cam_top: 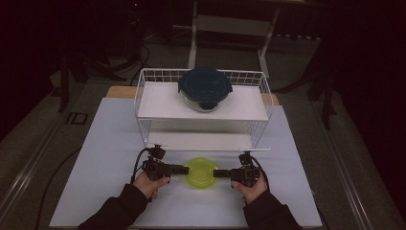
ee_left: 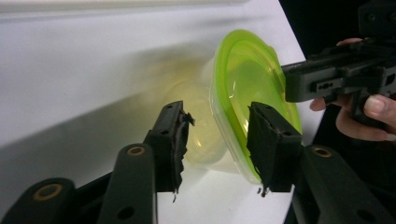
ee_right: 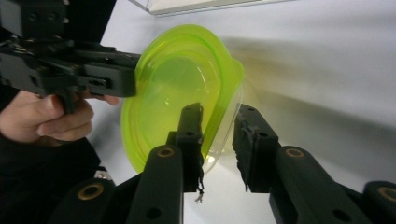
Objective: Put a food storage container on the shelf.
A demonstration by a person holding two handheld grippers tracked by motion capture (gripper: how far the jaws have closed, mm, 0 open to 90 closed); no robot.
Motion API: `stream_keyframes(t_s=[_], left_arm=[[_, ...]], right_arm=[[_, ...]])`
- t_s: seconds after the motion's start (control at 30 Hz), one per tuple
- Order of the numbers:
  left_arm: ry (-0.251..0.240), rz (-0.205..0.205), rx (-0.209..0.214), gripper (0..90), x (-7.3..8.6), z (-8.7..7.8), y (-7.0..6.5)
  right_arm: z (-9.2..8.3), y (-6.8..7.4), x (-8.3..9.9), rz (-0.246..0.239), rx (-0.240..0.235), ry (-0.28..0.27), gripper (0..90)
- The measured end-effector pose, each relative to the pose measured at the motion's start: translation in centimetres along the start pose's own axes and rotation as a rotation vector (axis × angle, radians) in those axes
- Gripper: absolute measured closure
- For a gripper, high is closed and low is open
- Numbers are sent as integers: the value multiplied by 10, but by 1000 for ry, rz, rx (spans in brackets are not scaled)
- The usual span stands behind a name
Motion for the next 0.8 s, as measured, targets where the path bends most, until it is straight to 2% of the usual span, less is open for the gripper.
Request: stream_keyframes(t_s=[0.1, 0.17, 0.23, 0.43, 0.6, 0.8], left_arm=[[15, 2, 14, 673, 2, 2, -3], [20, 45, -14, 697, 2, 1, -3], [24, 56, -26, 706, 3, -1, -4], [35, 53, -58, 733, 9, -4, -7], [38, 18, -59, 762, 15, -7, -10], [24, 22, -71, 789, 16, -10, -15]], right_arm=[[1, 3, 1, 3, -2, 5, 753], [1, 5, 0, -3, 4, 0, 756], [1, 6, 1, 1, -7, -4, 765], [0, 14, 5, -29, -24, 9, 788], [0, 20, 10, -39, -32, 19, 814], [-3, 26, 14, -77, 4, 16, 824]])
Point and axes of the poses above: each handheld gripper's, and its own axes: z roughly forward along the jaws, x roughly out of its underside, y roughly to its left, the point moved 9 cm from there along z, roughly forward along the jaws, and after that the axes turned 5 degrees about y, right-handed, at the moved point
